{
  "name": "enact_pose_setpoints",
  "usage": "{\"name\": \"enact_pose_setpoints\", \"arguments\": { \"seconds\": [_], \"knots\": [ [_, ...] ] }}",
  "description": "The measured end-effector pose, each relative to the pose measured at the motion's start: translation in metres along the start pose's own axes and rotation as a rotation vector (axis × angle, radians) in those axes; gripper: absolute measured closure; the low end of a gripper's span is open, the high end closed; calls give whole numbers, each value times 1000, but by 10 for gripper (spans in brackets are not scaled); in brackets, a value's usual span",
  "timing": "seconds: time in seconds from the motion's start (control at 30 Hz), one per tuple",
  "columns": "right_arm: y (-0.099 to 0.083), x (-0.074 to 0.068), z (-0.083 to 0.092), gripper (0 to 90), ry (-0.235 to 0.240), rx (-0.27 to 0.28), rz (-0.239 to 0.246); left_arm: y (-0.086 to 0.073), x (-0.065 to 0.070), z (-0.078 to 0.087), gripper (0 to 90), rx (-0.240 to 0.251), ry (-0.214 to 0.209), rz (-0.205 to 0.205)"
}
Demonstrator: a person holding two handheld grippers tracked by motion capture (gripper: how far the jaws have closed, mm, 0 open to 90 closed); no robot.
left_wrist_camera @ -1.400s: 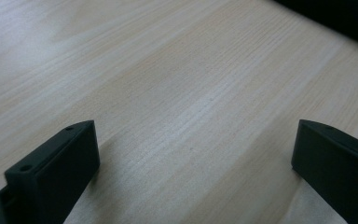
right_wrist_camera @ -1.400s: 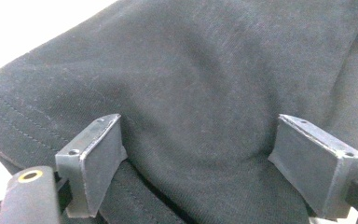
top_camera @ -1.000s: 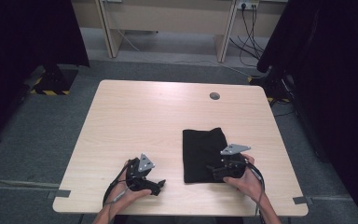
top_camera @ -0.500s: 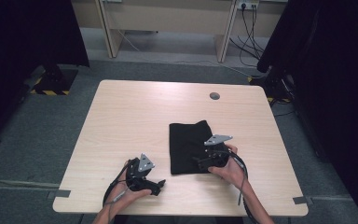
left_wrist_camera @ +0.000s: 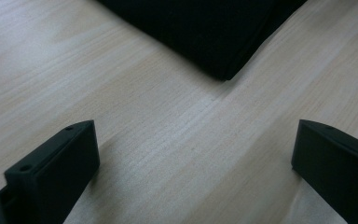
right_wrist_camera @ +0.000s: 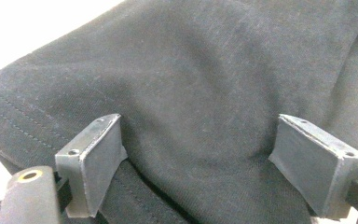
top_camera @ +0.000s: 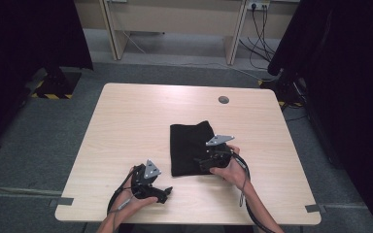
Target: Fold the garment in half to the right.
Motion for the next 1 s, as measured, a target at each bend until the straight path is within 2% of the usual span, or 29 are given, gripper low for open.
{"name": "enact_pose_setpoints", "arguments": {
  "seconds": [0.17,0.43,1.0],
  "knots": [
    [1,0,7,186,25,16,-21,0,0,0,0,0,0,1],
    [2,4,37,175,45,79,-67,0,0,0,0,0,1,1],
    [-27,3,50,174,45,58,-90,0,0,0,0,0,1,1]
  ]
}}
Point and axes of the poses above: each handheld gripper's, and its own axes: z roughly backward along the jaws, y roughly out of its top, x roughly to its right, the point moved 10 cm from there along -z, roughly forward along the jaws, and after that the axes turned 5 degrees about -x, right-handed, at the moved point
